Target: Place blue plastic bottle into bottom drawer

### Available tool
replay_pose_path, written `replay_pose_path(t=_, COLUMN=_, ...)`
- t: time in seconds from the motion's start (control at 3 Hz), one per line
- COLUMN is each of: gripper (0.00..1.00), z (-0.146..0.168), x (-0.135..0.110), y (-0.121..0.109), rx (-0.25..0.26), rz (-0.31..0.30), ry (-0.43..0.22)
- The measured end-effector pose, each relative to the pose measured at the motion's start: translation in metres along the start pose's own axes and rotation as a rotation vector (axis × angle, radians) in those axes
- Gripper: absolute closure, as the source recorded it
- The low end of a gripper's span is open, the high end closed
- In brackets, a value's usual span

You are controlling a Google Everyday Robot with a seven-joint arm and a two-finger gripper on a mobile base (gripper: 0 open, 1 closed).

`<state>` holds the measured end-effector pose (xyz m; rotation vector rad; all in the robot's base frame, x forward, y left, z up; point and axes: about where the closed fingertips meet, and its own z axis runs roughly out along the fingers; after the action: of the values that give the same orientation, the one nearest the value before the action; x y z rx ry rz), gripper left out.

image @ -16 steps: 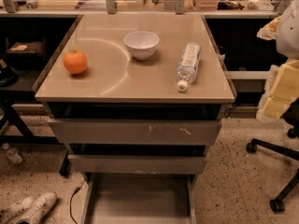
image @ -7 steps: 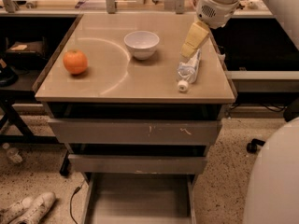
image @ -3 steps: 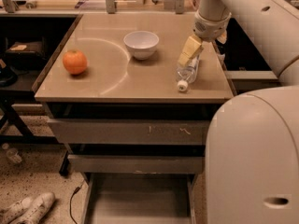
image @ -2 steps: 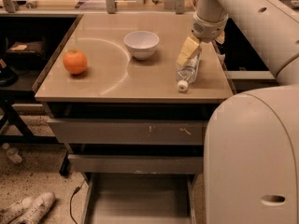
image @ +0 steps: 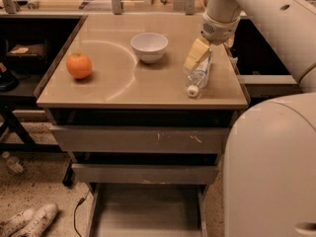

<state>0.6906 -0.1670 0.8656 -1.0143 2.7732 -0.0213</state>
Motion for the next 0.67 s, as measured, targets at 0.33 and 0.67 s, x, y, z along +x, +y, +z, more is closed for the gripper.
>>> replay_pose_path(t=0.33, gripper=0.00, z=-0.0053, x=0.0057, y=0.0316, rx=-0.011, rz=-0.071, ry=0.013)
replay_pose_path(t=0.67, gripper=0.00, z=0.0021, x=0.0014, y=0.0291, rx=-0.019, rz=-0.050, ry=0.002)
